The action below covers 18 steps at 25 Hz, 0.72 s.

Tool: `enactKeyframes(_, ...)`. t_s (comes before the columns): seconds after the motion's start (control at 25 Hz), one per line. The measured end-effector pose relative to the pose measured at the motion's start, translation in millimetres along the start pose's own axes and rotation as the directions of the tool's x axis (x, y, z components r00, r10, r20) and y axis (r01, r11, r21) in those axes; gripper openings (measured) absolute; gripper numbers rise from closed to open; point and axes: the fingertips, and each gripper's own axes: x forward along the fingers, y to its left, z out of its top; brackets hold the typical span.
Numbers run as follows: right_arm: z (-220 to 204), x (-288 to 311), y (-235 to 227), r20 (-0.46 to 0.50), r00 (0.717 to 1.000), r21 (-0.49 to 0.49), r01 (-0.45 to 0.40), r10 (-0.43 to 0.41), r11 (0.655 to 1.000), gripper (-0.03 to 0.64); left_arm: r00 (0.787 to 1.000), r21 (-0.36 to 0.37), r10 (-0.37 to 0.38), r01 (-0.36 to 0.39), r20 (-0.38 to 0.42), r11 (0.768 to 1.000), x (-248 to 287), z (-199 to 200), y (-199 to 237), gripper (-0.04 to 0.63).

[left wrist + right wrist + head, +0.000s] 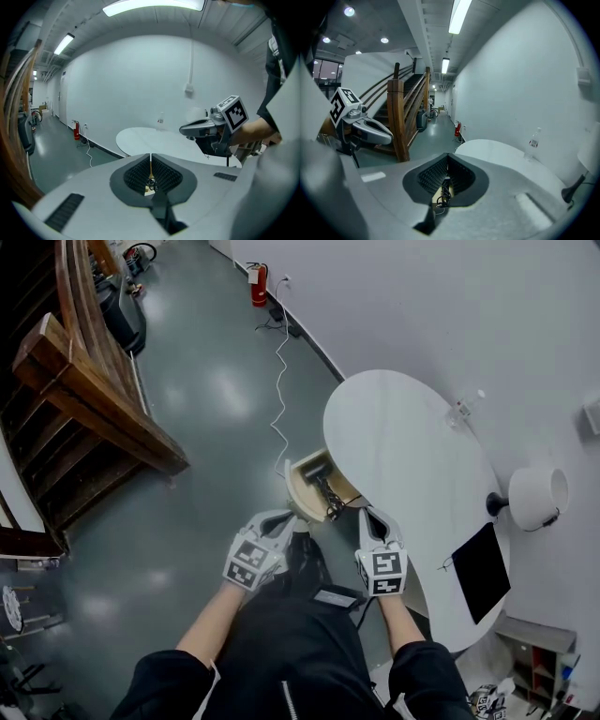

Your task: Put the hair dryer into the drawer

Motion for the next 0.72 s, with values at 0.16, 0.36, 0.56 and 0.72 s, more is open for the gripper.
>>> enactKeyframes(0.16, -5, -7, 2, 0.001, 1.000, 0.012, 0.004, -0.004, 1.000, 0.005, 1.000, 0.007, -0.002, 0.002, 0.006, 1.000, -3, -1, -5, 0.018)
enactKeyframes(0.36, -14, -11, 3, -0.011, 1.000, 0.013, 0.007, -0.007, 1.000, 0.005, 1.000, 0.022, 0.002, -0.002, 0.007, 1.000, -7, 0, -8, 0.018)
enactKeyframes(0.56, -18, -14, 4, -0.014, 1.000, 0.025, 0.003, -0.002, 1.000, 0.005, 1.000, 0.024, -0.005, 0.006, -0.008, 1.000, -8, -6, -13, 0.018)
enactKeyframes(0.72, -20, -15, 2, -0.012, 1.000, 0.027, 0.006, -0.006, 1.000, 0.005, 1.000, 0.032, -0.007, 0.007, -0.017, 0.999, -7, -9, -16, 0.018)
